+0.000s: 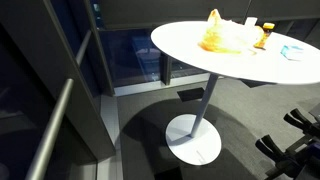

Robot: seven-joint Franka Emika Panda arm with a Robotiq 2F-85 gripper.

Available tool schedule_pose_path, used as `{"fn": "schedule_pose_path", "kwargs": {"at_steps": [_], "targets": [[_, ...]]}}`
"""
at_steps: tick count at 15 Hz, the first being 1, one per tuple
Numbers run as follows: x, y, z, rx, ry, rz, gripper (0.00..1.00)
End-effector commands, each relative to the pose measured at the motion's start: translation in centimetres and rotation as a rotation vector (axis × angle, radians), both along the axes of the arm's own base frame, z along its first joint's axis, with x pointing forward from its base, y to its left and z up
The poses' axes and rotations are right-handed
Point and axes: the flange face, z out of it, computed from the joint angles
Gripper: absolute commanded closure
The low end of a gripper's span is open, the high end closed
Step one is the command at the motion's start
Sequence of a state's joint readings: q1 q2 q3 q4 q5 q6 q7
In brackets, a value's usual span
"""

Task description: Remove the orange and white bottle from the plastic bag and put it on the table

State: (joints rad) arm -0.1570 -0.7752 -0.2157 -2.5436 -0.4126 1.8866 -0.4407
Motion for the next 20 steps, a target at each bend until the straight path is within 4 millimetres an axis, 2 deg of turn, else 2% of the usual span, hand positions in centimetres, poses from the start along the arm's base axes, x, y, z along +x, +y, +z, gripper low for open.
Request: {"fn": "schedule_pose_path", "kwargs": {"at_steps": [1, 5, 10, 14, 20], "targets": [[0.0, 0.0, 0.1, 0.000, 0.001, 0.000, 0.00], [0.6, 0.2, 0.0, -0.006, -0.003, -0.011, 0.00], [2.9, 1.5, -0.1, -0.006, -0.008, -0.019, 0.00], [5.7, 3.1, -0.6, -0.004, -0.019, -0.038, 0.00], [11.4, 5.8, -2.5, 0.064, -0.001, -0.066, 0.00]]}}
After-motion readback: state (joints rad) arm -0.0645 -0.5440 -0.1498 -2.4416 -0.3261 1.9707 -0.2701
